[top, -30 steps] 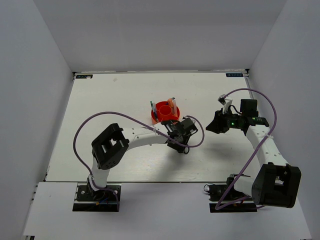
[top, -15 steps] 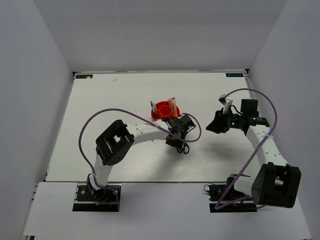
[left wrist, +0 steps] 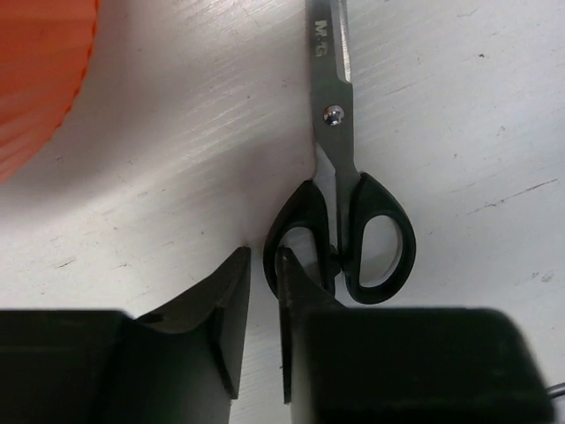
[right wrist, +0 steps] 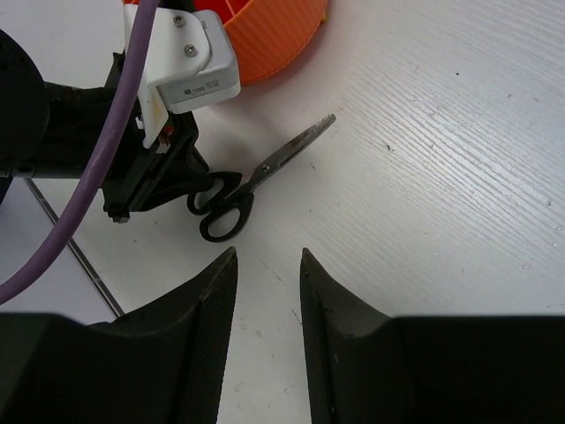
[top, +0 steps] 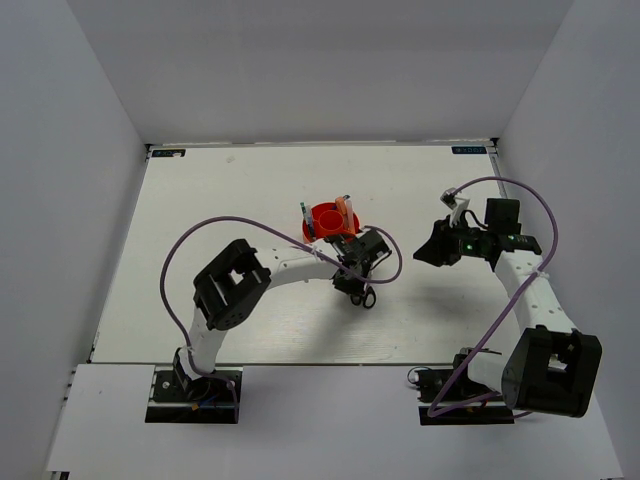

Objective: Sort the stationery into containers
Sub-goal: Pick up the scissors from the center of the board.

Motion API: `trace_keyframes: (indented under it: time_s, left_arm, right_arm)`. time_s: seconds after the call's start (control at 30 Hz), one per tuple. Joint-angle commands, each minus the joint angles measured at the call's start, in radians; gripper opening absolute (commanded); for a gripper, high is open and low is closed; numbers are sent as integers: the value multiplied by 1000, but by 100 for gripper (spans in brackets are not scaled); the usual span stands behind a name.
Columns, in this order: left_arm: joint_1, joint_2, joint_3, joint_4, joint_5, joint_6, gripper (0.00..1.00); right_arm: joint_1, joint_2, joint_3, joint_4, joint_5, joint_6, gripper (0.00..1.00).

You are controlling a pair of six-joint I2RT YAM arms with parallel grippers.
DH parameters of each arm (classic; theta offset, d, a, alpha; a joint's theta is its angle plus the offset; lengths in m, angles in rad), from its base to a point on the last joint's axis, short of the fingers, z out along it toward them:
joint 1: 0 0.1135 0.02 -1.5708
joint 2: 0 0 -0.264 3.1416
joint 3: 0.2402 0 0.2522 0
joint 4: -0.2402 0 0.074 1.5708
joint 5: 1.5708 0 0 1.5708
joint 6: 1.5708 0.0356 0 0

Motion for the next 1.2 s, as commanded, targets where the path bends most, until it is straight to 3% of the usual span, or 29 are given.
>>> trace_keyframes:
  time_s: [0.0, 0.07, 0.2, 0.23, 0.43, 0.6, 0.87, 1.17]
  left_arm:
    - [-22, 49, -8, -42, -2, -9, 28]
    - [-31, 65, -13, -63, -14, -11, 23]
    - [-42, 74, -82, -80, -26, -22, 2]
    - [-41, 60, -96, -74, -26, -25, 0]
    - [-54, -64, -185, -65, -45, -2, 0]
    - [-73, -226, -153, -146, -85, 82, 0]
    - [-65, -368, 49, -393, -198, 228, 0]
    - [-4, -328, 307, -704, -354, 475, 0]
  right_arm:
    - [-12, -30, -2, 19, -36, 13, 38]
    - [-18, -33, -2, 16, -39, 17, 38]
    - [-29, -48, -3, 14, -44, 17, 38]
    - [-29, -49, -5, 16, -47, 15, 38]
    - [-44, -66, -7, 11, -57, 17, 38]
    - [-56, -76, -7, 11, -59, 20, 45]
    - [-67, -79, -11, 7, -70, 20, 48]
    - [-68, -88, -11, 10, -82, 21, 50]
